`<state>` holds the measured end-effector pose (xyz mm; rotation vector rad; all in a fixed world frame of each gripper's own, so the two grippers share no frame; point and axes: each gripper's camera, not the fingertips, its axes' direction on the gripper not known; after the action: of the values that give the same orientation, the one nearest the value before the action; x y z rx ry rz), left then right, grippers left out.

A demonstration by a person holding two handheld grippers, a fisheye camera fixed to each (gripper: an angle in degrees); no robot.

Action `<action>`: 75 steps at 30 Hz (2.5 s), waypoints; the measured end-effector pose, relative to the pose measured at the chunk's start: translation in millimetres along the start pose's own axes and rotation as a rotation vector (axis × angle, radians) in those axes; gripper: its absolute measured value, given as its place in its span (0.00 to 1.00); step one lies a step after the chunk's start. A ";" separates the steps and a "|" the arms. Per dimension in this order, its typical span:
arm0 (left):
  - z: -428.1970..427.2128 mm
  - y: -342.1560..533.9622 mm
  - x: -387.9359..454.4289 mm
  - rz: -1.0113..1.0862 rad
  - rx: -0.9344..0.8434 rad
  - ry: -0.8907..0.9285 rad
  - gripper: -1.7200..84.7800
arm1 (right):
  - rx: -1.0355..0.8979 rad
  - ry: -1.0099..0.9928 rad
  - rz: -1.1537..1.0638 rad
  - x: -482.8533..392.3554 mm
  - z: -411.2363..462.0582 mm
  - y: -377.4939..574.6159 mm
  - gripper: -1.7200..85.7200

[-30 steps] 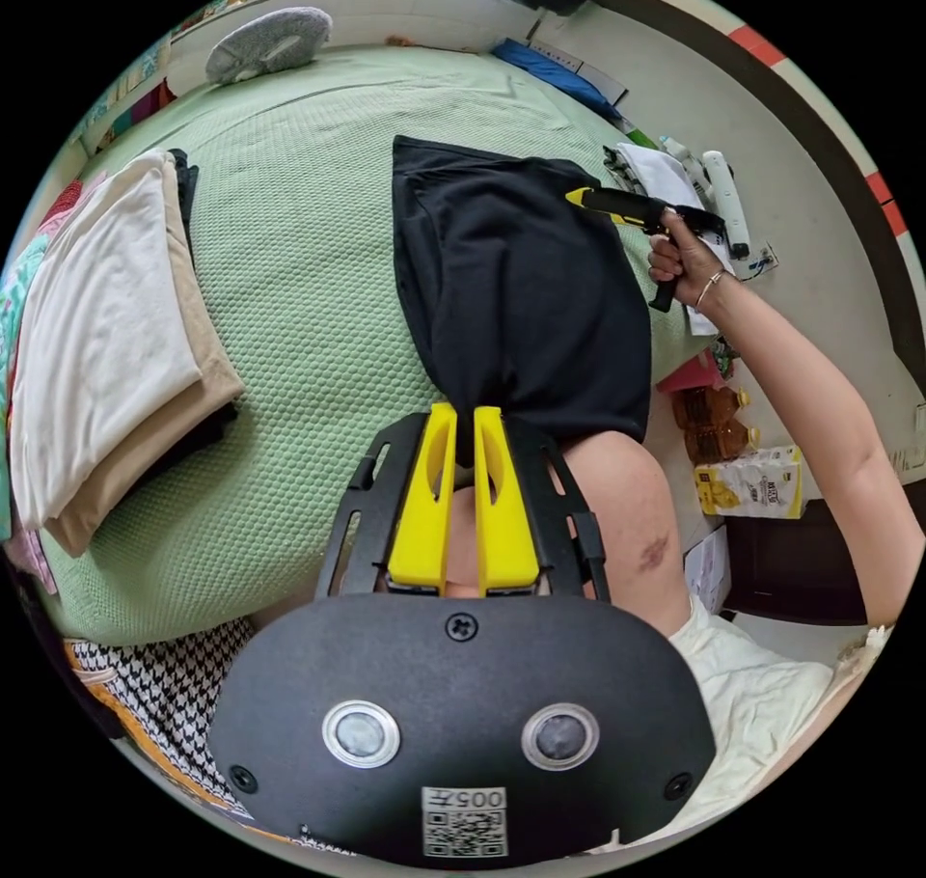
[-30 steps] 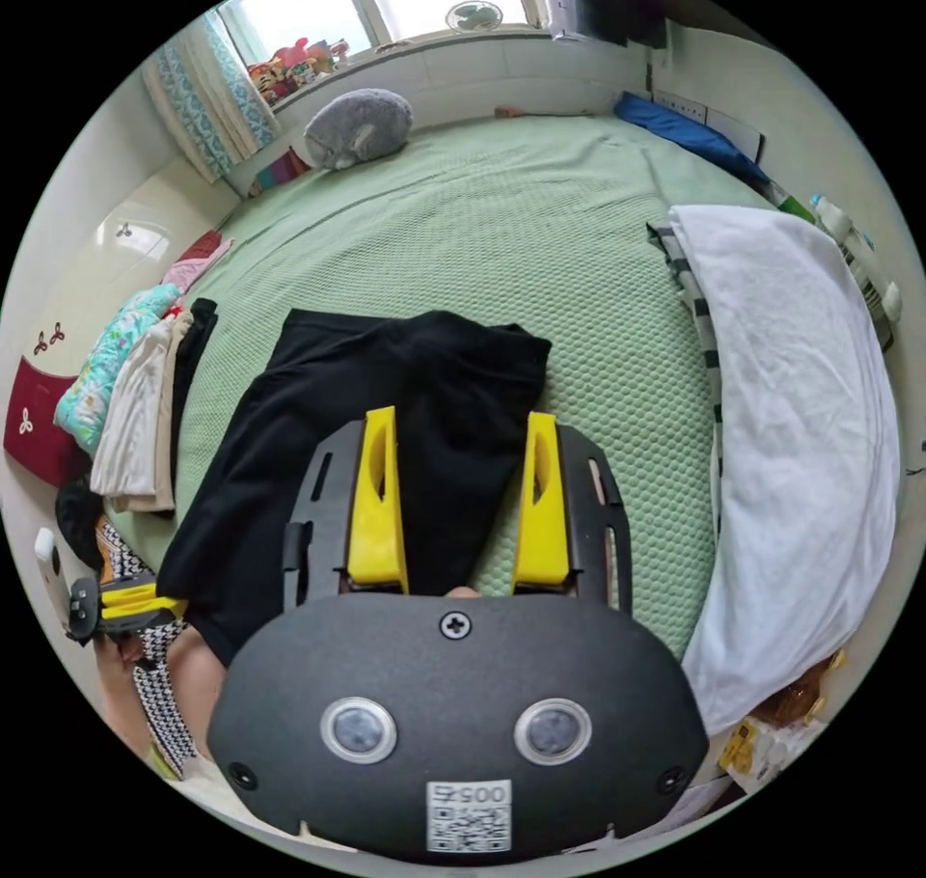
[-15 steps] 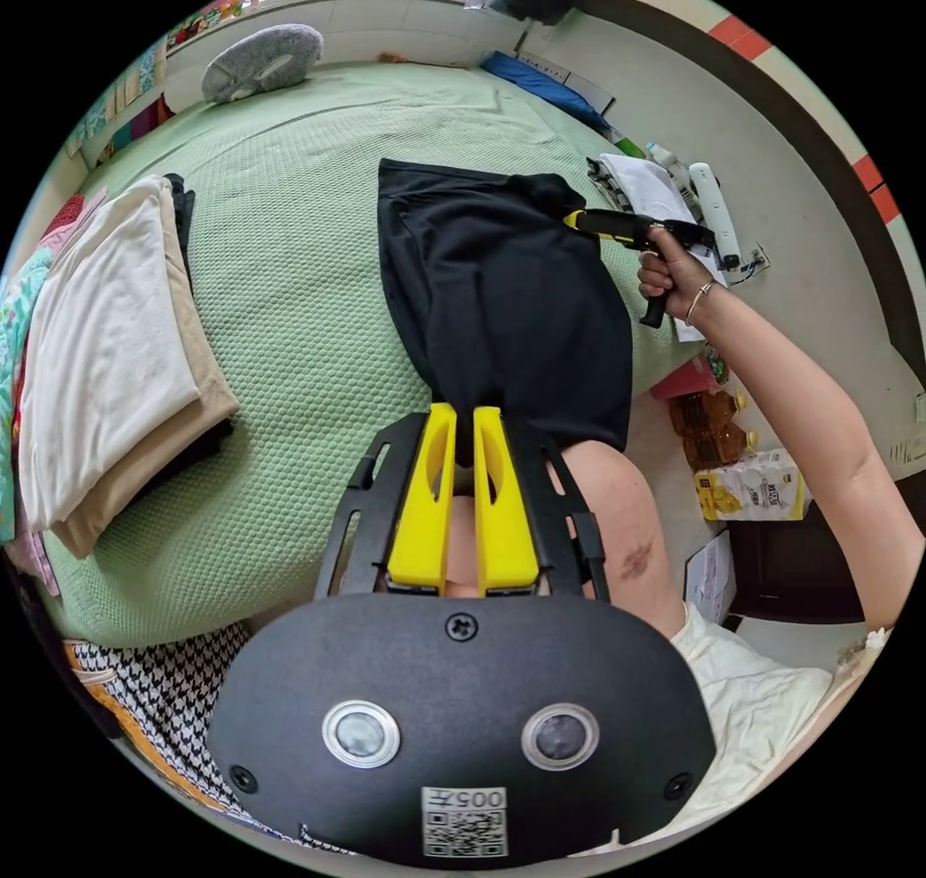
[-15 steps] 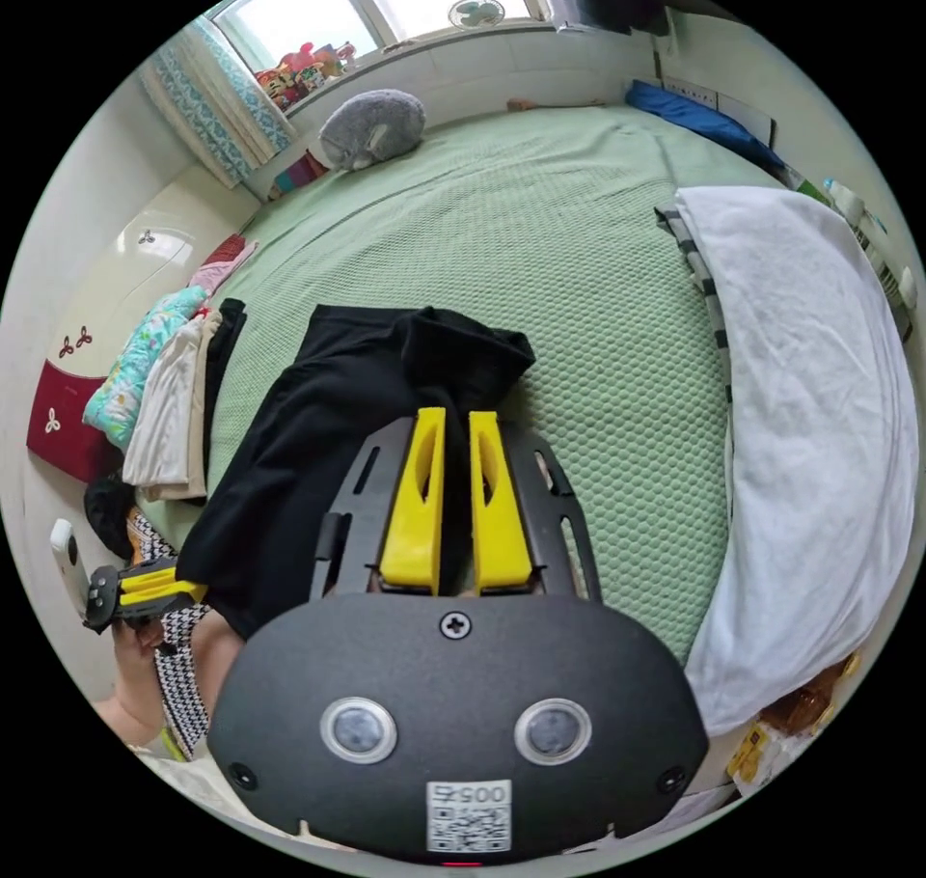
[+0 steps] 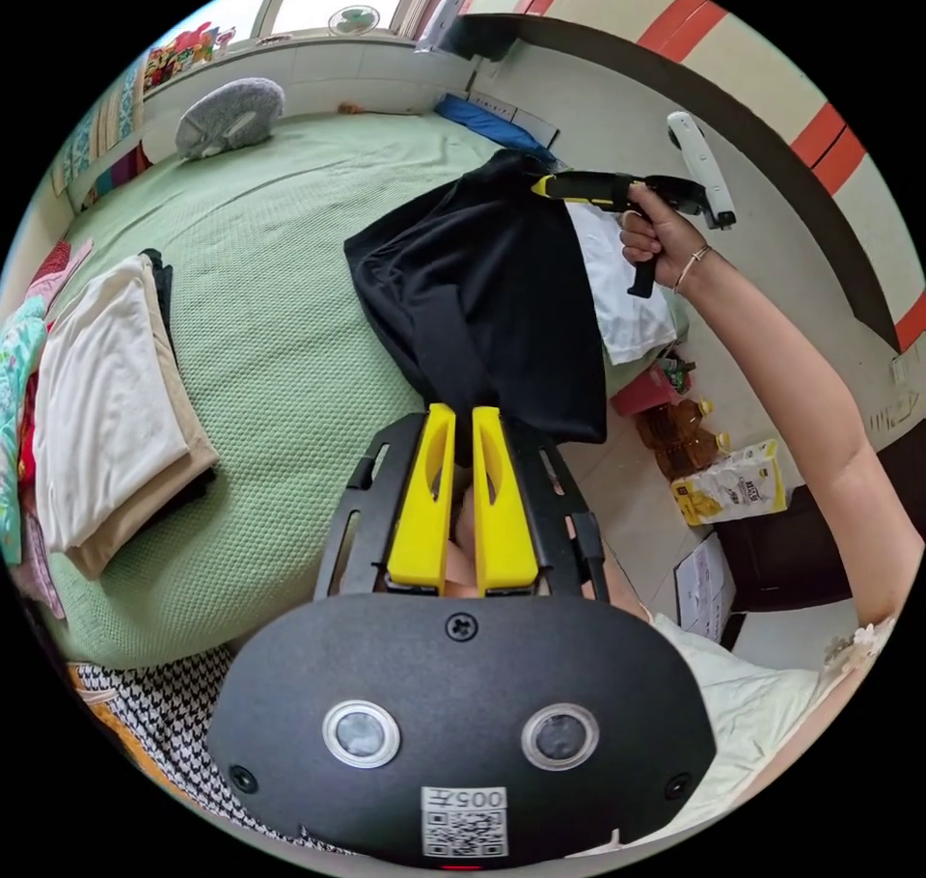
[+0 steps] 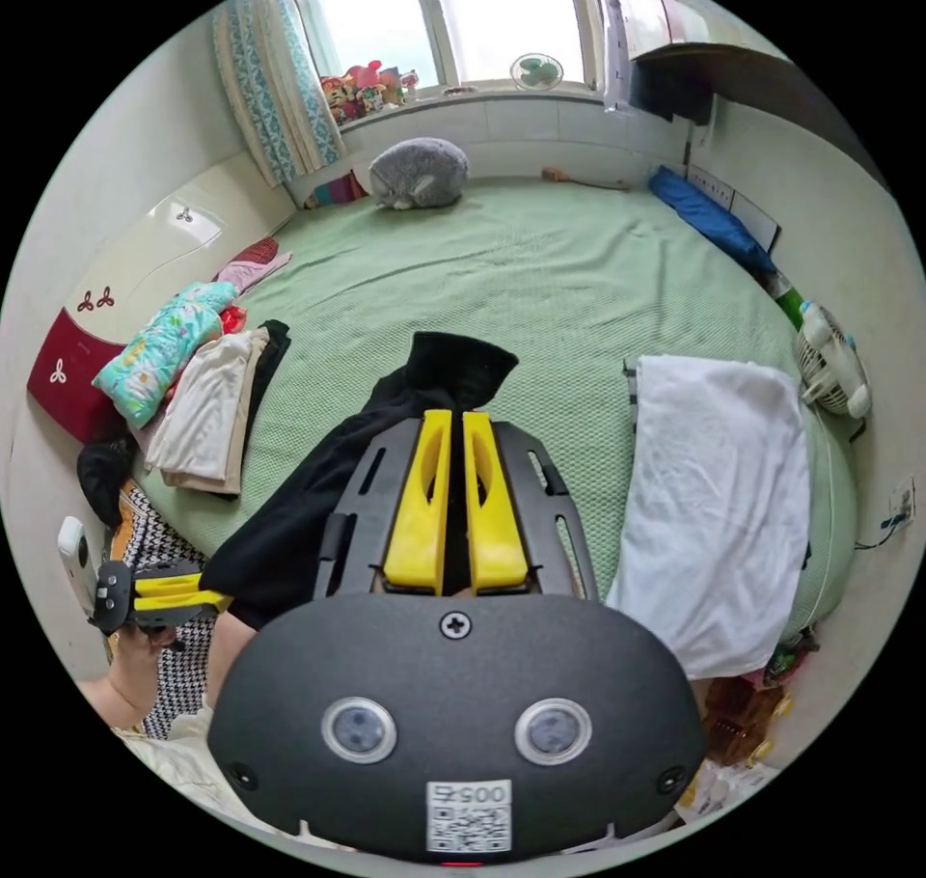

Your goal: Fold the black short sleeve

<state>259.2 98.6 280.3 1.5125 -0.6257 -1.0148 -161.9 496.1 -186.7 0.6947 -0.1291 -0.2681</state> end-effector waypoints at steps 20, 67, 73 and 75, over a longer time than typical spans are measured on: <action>29.3 -97.8 178.2 0.195 0.161 0.211 0.07 | 0.100 0.291 0.021 81.5 -130.4 -49.0 0.01; 24.3 -12.3 168.9 0.100 0.111 0.178 0.01 | -0.176 0.274 0.499 345.5 -13.9 149.4 0.00; -12.7 4.0 145.9 0.072 0.139 0.115 0.01 | -0.167 0.376 0.708 378.2 4.3 169.2 0.00; -23.6 10.0 136.4 0.057 0.138 0.090 0.01 | -0.216 0.407 0.752 380.8 20.2 171.6 0.00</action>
<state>347.0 -5.9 254.9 1.6418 -0.6822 -0.8693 233.1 501.0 -49.4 0.4341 0.0329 0.5726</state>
